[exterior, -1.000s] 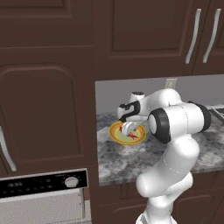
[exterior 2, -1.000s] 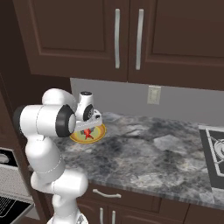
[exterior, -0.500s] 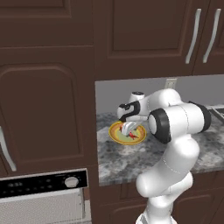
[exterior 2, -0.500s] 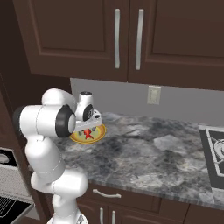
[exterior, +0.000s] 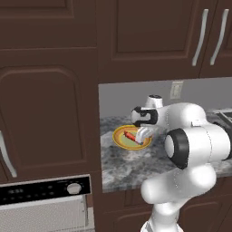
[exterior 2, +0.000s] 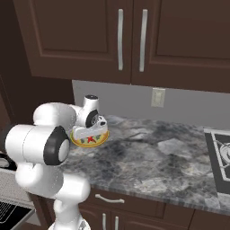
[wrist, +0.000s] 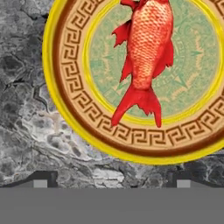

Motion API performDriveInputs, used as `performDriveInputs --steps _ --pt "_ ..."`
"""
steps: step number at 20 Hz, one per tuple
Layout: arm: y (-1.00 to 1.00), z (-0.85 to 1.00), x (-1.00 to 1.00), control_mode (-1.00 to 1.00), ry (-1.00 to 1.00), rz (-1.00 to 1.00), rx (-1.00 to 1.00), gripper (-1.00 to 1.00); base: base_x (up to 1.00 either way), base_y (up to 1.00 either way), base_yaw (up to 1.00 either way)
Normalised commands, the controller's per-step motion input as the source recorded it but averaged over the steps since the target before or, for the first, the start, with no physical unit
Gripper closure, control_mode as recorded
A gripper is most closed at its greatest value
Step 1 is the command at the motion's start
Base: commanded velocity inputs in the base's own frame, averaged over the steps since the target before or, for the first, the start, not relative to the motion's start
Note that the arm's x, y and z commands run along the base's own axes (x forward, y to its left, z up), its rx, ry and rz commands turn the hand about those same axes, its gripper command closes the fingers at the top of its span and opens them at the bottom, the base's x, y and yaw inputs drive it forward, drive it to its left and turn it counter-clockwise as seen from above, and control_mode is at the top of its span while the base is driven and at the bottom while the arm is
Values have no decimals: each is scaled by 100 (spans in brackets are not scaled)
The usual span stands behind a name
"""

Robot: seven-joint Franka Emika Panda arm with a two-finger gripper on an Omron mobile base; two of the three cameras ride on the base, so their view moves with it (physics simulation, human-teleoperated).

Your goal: Take the fish from the oven and place it on the plate on the counter.

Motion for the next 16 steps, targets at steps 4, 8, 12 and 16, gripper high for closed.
performDriveInputs --steps 4,8,12,16 --pt "-45 53 -83 -100 -10 -6 10 -100 0 0 0" --pt "-43 69 -71 -100 -8 -4 7 -100 0 0 0" --pt "-43 82 -63 -100 -1 -2 3 -100 0 0 0" --pt "-29 91 -71 -100 0 0 0 -100 0 0 0"
